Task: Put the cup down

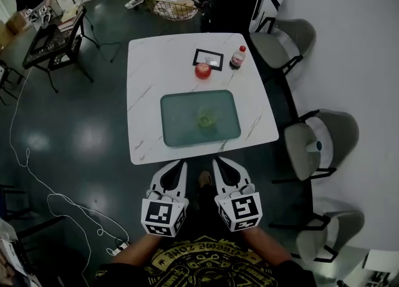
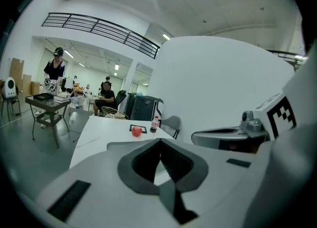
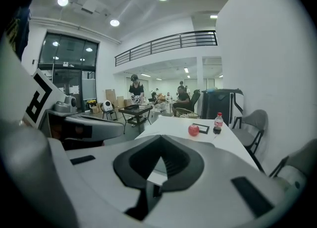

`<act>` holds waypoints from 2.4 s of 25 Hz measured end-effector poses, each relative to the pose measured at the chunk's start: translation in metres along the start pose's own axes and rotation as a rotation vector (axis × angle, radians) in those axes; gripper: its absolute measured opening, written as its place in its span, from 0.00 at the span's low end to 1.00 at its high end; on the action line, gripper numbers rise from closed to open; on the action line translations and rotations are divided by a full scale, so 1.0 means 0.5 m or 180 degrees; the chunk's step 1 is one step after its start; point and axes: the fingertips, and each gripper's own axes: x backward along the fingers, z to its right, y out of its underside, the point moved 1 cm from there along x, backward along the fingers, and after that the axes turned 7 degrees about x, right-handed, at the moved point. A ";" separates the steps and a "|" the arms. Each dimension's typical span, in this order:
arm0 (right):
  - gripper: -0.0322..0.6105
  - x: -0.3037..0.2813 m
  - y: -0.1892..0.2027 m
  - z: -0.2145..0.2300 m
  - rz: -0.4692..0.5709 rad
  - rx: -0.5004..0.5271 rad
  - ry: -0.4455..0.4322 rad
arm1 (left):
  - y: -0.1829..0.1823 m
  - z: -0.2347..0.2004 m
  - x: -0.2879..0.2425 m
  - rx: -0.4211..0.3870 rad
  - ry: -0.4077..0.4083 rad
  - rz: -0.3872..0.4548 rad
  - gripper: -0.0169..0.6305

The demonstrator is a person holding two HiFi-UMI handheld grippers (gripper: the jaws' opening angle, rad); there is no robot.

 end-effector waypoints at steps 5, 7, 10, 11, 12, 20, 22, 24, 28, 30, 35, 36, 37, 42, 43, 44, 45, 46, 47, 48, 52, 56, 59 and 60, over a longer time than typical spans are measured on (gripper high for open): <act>0.06 0.037 0.000 -0.008 0.0025 -0.0025 -0.0047 | 0.004 0.033 0.025 0.0059 0.0063 0.0065 0.04; 0.06 0.053 -0.002 -0.011 0.0051 0.0005 -0.0075 | 0.009 0.050 0.034 0.0064 0.0071 0.0090 0.04; 0.06 0.086 0.008 -0.012 0.0066 0.0044 -0.0143 | 0.021 0.087 0.050 0.0054 0.0077 0.0135 0.04; 0.06 0.100 0.013 -0.011 0.0073 0.0056 -0.0169 | 0.026 0.102 0.055 0.0049 0.0072 0.0154 0.04; 0.06 0.116 0.019 -0.010 0.0082 0.0073 -0.0196 | 0.030 0.118 0.060 0.0042 0.0062 0.0175 0.04; 0.06 0.301 0.075 0.057 0.0157 0.0186 -0.0337 | 0.104 0.314 0.097 -0.0029 -0.0098 0.0233 0.04; 0.06 0.352 0.100 0.070 0.0175 0.0189 -0.0400 | 0.135 0.368 0.122 -0.0005 -0.0189 0.0244 0.04; 0.06 0.400 0.126 0.085 0.0185 0.0183 -0.0452 | 0.167 0.416 0.146 0.0007 -0.0283 0.0249 0.04; 0.06 0.483 0.153 0.107 0.0207 0.0130 -0.0545 | 0.206 0.491 0.187 -0.0036 -0.0437 0.0260 0.04; 0.06 0.519 0.152 0.110 0.0225 0.0134 -0.0589 | 0.215 0.521 0.207 -0.0040 -0.0497 0.0282 0.04; 0.06 0.584 0.134 0.094 0.0358 0.0161 -0.0705 | 0.220 0.565 0.265 -0.0099 -0.0605 0.0328 0.04; 0.06 0.593 0.128 0.092 0.0362 0.0159 -0.0700 | 0.220 0.569 0.275 -0.0105 -0.0624 0.0342 0.04; 0.06 0.602 0.122 0.090 0.0363 0.0167 -0.0689 | 0.221 0.574 0.284 -0.0109 -0.0636 0.0356 0.04; 0.06 0.645 0.138 0.046 0.0409 0.0232 -0.0840 | 0.234 0.589 0.320 -0.0133 -0.0665 0.0383 0.04; 0.06 0.650 0.148 0.034 0.0398 0.0231 -0.0879 | 0.239 0.588 0.327 -0.0134 -0.0677 0.0379 0.04; 0.06 0.654 0.158 0.024 0.0382 0.0225 -0.0902 | 0.244 0.586 0.333 -0.0131 -0.0689 0.0373 0.04; 0.06 0.656 0.164 0.015 0.0370 0.0215 -0.0917 | 0.248 0.583 0.340 -0.0126 -0.0701 0.0365 0.04; 0.06 0.658 0.167 0.006 0.0360 0.0205 -0.0926 | 0.253 0.578 0.347 -0.0118 -0.0712 0.0355 0.04; 0.06 0.660 0.168 -0.003 0.0349 0.0199 -0.0926 | 0.258 0.573 0.355 -0.0106 -0.0720 0.0346 0.04; 0.06 0.660 0.170 -0.011 0.0335 0.0199 -0.0913 | 0.261 0.568 0.362 -0.0093 -0.0724 0.0339 0.04; 0.06 0.660 0.180 -0.032 0.0310 0.0207 -0.0858 | 0.266 0.554 0.380 -0.0071 -0.0684 0.0333 0.04; 0.06 0.660 0.171 -0.034 0.0214 0.0242 -0.0719 | 0.266 0.547 0.387 -0.0066 -0.0616 0.0331 0.04; 0.05 0.654 0.166 -0.047 0.0231 0.0231 -0.0706 | 0.258 0.538 0.394 -0.0076 -0.0574 0.0350 0.04; 0.05 0.651 0.165 -0.051 0.0229 0.0235 -0.0698 | 0.256 0.533 0.395 -0.0075 -0.0566 0.0357 0.04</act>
